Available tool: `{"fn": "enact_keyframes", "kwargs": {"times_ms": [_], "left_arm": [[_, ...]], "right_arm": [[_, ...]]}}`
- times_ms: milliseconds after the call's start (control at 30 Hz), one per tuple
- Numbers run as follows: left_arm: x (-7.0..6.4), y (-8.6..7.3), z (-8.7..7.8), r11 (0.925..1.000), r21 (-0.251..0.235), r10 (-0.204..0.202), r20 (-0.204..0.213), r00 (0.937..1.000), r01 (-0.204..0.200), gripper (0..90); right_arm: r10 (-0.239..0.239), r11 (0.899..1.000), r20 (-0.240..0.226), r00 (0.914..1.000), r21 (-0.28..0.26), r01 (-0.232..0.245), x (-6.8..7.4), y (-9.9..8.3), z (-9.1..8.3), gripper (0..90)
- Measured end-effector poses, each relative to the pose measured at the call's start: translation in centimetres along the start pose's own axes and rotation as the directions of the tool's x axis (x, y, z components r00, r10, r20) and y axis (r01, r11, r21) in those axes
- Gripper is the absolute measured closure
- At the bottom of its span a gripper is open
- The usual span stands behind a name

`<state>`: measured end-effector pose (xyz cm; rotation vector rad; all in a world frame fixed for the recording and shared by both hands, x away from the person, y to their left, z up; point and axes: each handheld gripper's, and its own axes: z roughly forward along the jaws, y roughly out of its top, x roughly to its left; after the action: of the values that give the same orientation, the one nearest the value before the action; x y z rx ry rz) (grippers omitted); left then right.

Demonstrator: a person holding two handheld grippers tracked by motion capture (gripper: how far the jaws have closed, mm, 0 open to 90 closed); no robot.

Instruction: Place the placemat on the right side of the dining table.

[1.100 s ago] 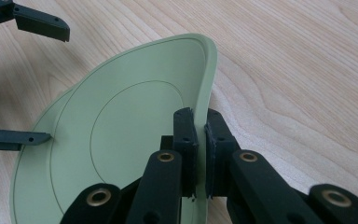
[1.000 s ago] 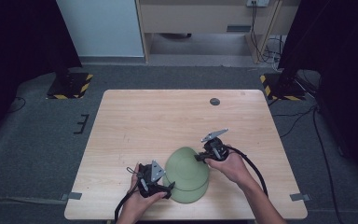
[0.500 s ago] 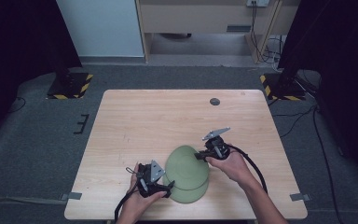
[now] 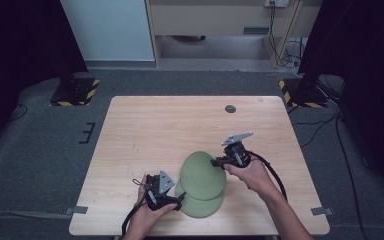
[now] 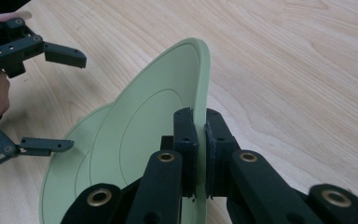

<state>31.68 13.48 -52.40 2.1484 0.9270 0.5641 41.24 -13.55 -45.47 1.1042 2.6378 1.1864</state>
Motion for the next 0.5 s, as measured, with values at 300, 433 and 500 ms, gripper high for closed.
{"fn": "enact_keyframes", "kwargs": {"times_ms": [300,433,500], "left_arm": [[0.1,-0.1,0.0,1.0000,0.002,-0.005,-0.006,1.0000,0.005,3.3],[0.2,-0.1,0.0,1.0000,0.003,-0.007,-0.008,0.9999,0.007,3.3],[0.3,-0.1,0.0,1.0000,0.003,-0.009,-0.009,0.9999,0.009,3.3]], "right_arm": [[0.017,1.000,0.008,0.9998,-0.022,-0.017,-0.6,0.3,-1.0,85.6],[0.018,0.999,0.013,0.9998,-0.028,-0.018,-0.6,0.5,-1.3,85.6],[0.016,0.999,0.016,0.9997,-0.029,-0.016,-0.6,0.6,-1.4,85.6]]}}
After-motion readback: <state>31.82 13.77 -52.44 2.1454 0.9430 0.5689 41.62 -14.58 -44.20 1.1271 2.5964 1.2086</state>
